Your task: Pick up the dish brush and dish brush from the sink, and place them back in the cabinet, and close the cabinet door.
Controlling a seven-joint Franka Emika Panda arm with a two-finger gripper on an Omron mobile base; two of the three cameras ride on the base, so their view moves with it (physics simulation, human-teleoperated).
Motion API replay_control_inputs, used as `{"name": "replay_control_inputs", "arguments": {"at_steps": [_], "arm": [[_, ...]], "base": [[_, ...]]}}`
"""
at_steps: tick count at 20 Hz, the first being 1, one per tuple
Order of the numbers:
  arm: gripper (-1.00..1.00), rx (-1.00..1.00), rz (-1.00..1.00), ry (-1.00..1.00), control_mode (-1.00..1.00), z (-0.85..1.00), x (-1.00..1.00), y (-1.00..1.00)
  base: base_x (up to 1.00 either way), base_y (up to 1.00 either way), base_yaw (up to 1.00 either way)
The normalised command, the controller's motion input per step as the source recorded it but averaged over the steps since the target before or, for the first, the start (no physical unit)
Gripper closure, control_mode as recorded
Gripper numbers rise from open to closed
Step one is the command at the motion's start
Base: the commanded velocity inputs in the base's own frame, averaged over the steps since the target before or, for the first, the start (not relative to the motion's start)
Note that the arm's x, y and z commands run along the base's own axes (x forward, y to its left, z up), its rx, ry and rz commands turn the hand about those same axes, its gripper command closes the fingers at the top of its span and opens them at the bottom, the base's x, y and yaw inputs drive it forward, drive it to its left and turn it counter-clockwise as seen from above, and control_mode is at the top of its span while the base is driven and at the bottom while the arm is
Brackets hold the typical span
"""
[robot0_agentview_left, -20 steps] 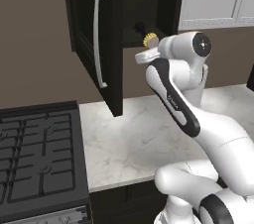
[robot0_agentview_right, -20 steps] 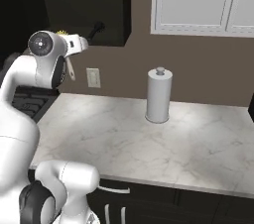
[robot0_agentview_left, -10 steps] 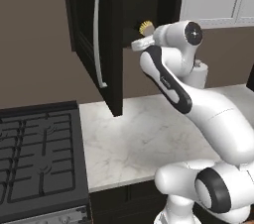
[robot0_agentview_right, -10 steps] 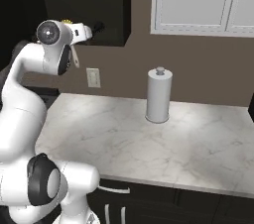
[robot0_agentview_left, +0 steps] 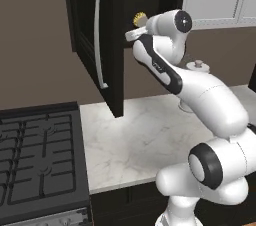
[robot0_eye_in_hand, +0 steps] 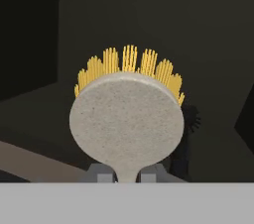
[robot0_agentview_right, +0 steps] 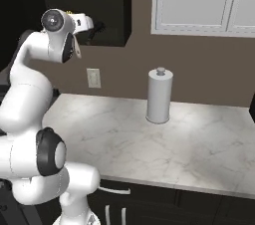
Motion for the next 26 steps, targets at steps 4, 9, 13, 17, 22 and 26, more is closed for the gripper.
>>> {"name": "replay_control_inputs", "arguments": {"at_steps": [4, 9, 13, 17, 22, 26], "arm": [[1.00, 0.00, 0.00, 0.00, -1.00, 0.00, 0.45, 0.23], [1.00, 0.00, 0.00, -0.02, -1.00, 0.00, 0.50, 0.20], [1.00, 0.00, 0.00, -0.01, -1.00, 0.00, 0.57, 0.14], [1.00, 0.00, 0.00, 0.00, -1.00, 0.00, 0.55, 0.11], [1.00, 0.00, 0.00, 0.00, -1.00, 0.00, 0.52, 0.03], [1.00, 0.00, 0.00, 0.00, -1.00, 0.00, 0.51, 0.01]], "base": [[0.00, 0.00, 0.00], [0.00, 0.00, 0.00], [0.00, 0.00, 0.00], [0.00, 0.00, 0.00], [0.00, 0.00, 0.00], [0.00, 0.00, 0.00]]}}
